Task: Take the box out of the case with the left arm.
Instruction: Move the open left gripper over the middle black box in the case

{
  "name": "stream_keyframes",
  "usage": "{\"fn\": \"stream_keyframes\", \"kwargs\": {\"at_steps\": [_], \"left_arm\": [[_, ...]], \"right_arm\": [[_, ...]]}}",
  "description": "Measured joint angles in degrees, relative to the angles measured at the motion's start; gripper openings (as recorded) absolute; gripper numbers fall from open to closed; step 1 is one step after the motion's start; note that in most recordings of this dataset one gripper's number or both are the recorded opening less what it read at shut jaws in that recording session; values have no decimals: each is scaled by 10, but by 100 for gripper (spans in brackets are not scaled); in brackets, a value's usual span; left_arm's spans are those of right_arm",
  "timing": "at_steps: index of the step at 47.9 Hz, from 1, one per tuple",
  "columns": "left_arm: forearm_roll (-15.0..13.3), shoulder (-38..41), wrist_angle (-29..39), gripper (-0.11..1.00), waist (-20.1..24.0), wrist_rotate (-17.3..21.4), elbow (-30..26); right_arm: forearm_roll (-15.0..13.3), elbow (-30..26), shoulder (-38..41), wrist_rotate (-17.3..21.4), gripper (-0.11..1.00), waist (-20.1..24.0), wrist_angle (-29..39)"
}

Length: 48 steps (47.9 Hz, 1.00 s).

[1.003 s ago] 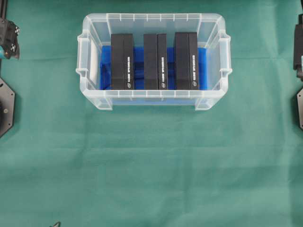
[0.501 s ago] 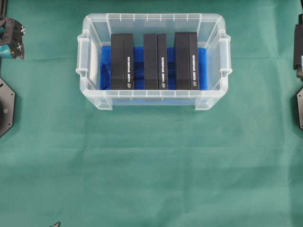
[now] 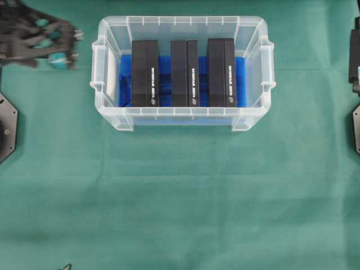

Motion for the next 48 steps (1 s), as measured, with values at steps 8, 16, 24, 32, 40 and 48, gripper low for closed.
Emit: {"fn": "stream_keyframes", "kwargs": {"at_steps": [8,16,24,32,40,48], "left_arm": [[1,71,-1,98,-17,-12,-73],[1,144,0,98,-25,-23,-153],[2,213,0,98,-32,-25,-229],[2,275,1,98,-39,-25,-292],[3,312,4,98,-40,-29,-334],[5,336,11,98,-40,-33,-361]], "right_arm": [[-1,0,0,0,0,0,0],[0,0,0,0,0,0,1],[-1,0,-4,0,0,0,5],[-1,0,-9,0,0,0,11],[-1,0,-15,0,0,0,12],[-1,0,-19,0,0,0,12]]}}
